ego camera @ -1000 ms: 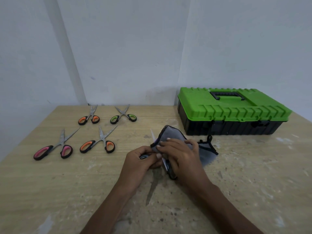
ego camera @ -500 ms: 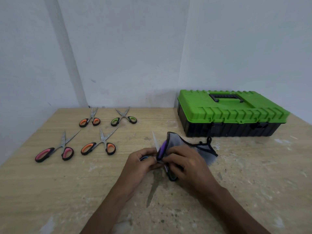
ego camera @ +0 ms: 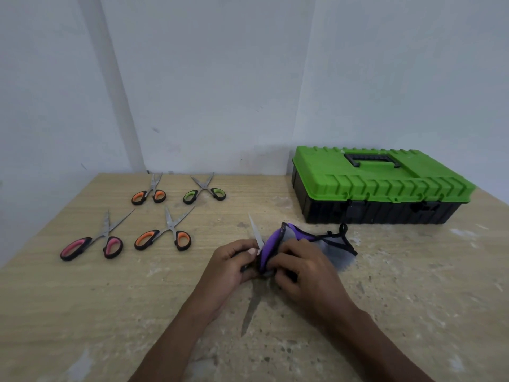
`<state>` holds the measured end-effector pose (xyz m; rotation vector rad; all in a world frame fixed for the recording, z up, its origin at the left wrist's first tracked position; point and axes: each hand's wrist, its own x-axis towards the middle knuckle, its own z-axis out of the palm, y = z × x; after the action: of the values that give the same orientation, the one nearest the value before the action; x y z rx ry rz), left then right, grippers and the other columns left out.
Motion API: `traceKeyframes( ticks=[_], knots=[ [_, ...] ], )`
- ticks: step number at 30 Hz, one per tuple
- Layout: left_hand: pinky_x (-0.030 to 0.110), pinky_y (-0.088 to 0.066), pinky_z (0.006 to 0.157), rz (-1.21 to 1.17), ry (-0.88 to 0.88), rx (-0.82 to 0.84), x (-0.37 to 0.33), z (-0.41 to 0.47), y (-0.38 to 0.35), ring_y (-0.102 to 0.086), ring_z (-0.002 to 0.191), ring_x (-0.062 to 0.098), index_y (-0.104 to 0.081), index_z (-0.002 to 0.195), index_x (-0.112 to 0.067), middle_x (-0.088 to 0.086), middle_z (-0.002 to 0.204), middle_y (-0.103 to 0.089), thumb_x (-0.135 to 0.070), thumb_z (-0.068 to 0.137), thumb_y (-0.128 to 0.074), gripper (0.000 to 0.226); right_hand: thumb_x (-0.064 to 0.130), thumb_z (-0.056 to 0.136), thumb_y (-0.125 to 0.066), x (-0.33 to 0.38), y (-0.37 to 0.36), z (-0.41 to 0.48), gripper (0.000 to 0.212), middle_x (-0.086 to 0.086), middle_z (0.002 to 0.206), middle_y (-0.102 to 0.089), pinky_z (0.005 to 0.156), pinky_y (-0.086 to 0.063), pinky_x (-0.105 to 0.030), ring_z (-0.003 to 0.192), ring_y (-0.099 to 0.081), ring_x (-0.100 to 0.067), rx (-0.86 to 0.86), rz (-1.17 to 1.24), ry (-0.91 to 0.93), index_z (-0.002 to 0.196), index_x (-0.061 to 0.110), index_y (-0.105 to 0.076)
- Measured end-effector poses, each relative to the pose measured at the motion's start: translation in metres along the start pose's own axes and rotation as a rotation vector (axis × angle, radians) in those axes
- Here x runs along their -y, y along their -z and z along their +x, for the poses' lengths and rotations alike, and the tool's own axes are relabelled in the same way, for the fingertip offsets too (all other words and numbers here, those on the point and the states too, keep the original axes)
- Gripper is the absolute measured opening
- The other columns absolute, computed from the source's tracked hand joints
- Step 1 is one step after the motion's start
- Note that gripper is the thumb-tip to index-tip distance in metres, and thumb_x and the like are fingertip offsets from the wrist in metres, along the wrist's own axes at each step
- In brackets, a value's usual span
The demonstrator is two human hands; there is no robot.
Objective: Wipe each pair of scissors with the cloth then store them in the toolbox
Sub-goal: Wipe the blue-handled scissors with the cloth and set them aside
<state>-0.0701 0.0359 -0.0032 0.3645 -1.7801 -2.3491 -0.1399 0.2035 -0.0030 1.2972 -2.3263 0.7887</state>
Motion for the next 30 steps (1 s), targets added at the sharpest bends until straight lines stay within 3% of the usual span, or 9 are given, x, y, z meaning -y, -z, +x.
traceKeyframes(
  ticks=[4,8,11,13,15,19,22,26,30],
  knots=[
    [0.028,-0.062,0.08,0.012,0.023,0.007,-0.004,-0.003,-0.002,-0.075,0.095,0.024,-0.076,0.107,-0.006,0.018,0.106,-0.077,0.002,0.102,-0.048,0.03,0.017,0.082,-0.062,0.003,0.002,-0.003,0.014,0.012,0.085,-0.057,0.062,-0.045,-0.037,0.077,-0.046,-0.012,0.001,-0.041,0.005,0.085,0.025,-0.073],
    [0.03,-0.063,0.078,-0.036,0.034,0.001,-0.006,-0.003,-0.003,-0.075,0.099,0.031,-0.074,0.105,0.002,0.021,0.106,-0.077,0.003,0.103,-0.044,0.03,0.021,0.088,-0.053,-0.006,0.0,-0.001,0.027,0.01,0.096,-0.061,0.066,-0.046,-0.034,0.083,-0.051,-0.015,-0.022,-0.047,-0.017,0.103,0.025,-0.075],
    [0.025,-0.062,0.067,-0.058,0.056,-0.031,-0.007,-0.004,-0.006,-0.078,0.08,0.019,-0.074,0.093,-0.002,0.008,0.087,-0.08,0.004,0.103,-0.043,0.034,0.023,0.087,-0.054,-0.009,0.004,-0.003,0.023,0.013,0.093,-0.058,0.066,-0.046,-0.036,0.082,-0.05,-0.015,-0.004,-0.037,-0.02,0.095,0.027,-0.075],
    [0.024,-0.062,0.067,-0.057,0.07,-0.033,-0.008,-0.004,-0.007,-0.077,0.076,0.016,-0.074,0.093,-0.004,0.004,0.084,-0.08,0.003,0.103,-0.042,0.034,0.022,0.084,-0.06,-0.005,0.005,-0.005,0.016,0.012,0.089,-0.057,0.063,-0.045,-0.036,0.079,-0.047,-0.013,0.027,-0.054,0.031,0.087,0.026,-0.075],
    [0.025,-0.063,0.068,-0.069,0.08,-0.052,-0.008,-0.002,-0.006,-0.077,0.076,0.017,-0.074,0.094,-0.004,0.008,0.088,-0.08,0.004,0.103,-0.043,0.034,0.022,0.083,-0.063,-0.004,0.004,-0.006,0.014,0.012,0.088,-0.058,0.062,-0.045,-0.036,0.079,-0.047,-0.012,0.035,-0.079,0.054,0.087,0.028,-0.075],
    [0.034,-0.065,0.074,-0.132,0.078,-0.063,-0.009,-0.002,-0.007,-0.076,0.082,0.028,-0.074,0.098,0.003,0.022,0.095,-0.077,0.005,0.101,-0.04,0.034,0.022,0.088,-0.052,-0.006,0.0,-0.002,0.032,0.009,0.098,-0.062,0.064,-0.046,-0.035,0.084,-0.05,-0.016,-0.048,-0.061,-0.023,0.11,0.027,-0.075],
    [0.035,-0.064,0.075,-0.144,0.089,-0.101,-0.006,0.0,-0.004,-0.075,0.087,0.029,-0.072,0.104,0.005,0.027,0.102,-0.075,0.002,0.101,-0.036,0.037,0.022,0.088,-0.054,0.008,-0.006,-0.002,0.034,0.008,0.098,-0.062,0.068,-0.045,-0.034,0.086,-0.051,-0.016,-0.006,-0.039,0.027,0.115,0.028,-0.074],
    [0.039,-0.061,0.081,-0.126,0.086,-0.114,-0.005,0.001,-0.003,-0.073,0.096,0.033,-0.072,0.104,0.005,0.026,0.106,-0.075,0.002,0.1,-0.032,0.041,0.028,0.089,-0.053,0.002,-0.004,0.0,0.031,0.012,0.095,-0.061,0.065,-0.043,-0.031,0.085,-0.045,-0.012,-0.025,-0.082,-0.007,0.111,0.033,-0.075],
    [0.031,-0.059,0.071,-0.048,0.1,-0.144,-0.006,-0.001,-0.004,-0.075,0.083,0.022,-0.075,0.098,-0.003,0.014,0.091,-0.078,0.001,0.1,-0.034,0.041,0.032,0.092,-0.051,0.013,-0.006,-0.006,0.03,0.012,0.098,-0.061,0.068,-0.04,-0.028,0.087,-0.048,-0.011,0.033,-0.088,0.027,0.111,0.037,-0.074]
  ],
)
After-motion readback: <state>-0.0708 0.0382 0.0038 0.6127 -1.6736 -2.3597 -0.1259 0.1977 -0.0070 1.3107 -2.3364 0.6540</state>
